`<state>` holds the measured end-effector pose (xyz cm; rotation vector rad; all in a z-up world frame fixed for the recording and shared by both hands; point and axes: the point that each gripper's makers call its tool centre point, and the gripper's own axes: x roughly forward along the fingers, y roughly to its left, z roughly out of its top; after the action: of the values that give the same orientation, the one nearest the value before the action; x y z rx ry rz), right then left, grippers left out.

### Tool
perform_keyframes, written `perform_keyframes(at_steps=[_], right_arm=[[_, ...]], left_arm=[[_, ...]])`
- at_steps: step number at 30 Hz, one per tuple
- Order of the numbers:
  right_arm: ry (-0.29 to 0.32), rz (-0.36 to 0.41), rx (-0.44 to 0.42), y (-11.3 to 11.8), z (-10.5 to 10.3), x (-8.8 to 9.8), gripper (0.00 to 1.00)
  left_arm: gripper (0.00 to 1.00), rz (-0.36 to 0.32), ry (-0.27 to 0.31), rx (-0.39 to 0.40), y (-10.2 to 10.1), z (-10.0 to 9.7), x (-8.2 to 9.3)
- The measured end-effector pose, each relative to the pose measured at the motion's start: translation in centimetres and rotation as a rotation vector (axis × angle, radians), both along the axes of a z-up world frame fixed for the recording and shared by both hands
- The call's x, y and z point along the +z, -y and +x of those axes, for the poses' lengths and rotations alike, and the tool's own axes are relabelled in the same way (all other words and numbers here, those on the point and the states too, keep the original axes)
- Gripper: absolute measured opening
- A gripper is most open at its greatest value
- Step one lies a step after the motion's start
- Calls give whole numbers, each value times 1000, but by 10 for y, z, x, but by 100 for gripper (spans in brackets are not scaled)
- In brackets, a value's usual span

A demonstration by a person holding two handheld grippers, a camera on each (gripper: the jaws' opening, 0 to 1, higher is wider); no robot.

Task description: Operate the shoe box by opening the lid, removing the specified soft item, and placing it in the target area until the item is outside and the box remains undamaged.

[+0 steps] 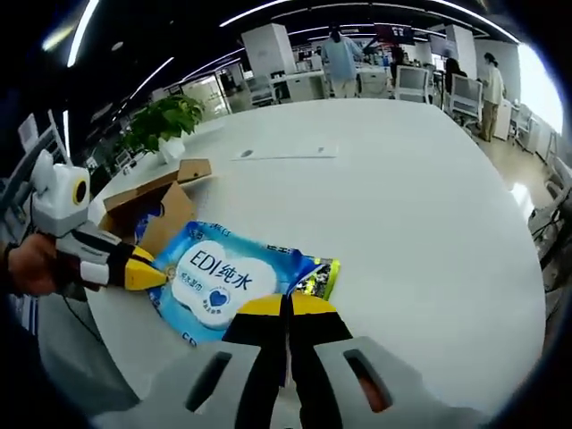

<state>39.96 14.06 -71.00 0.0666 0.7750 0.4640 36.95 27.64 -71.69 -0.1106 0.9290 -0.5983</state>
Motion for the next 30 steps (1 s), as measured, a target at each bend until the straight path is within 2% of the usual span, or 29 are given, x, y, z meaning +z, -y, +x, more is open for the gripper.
perform_keyframes(at_steps=[10, 23, 30], right_arm=[[-7, -11, 4, 5, 17, -10, 0], [-30, -4, -15, 8, 26, -31, 0], [-35, -11, -23, 8, 25, -38, 0]], left_arm=[[4, 25, 0, 8, 6, 19, -5], [4, 72, -26, -1, 8, 24, -28], [5, 87, -34, 0, 8, 21, -33]])
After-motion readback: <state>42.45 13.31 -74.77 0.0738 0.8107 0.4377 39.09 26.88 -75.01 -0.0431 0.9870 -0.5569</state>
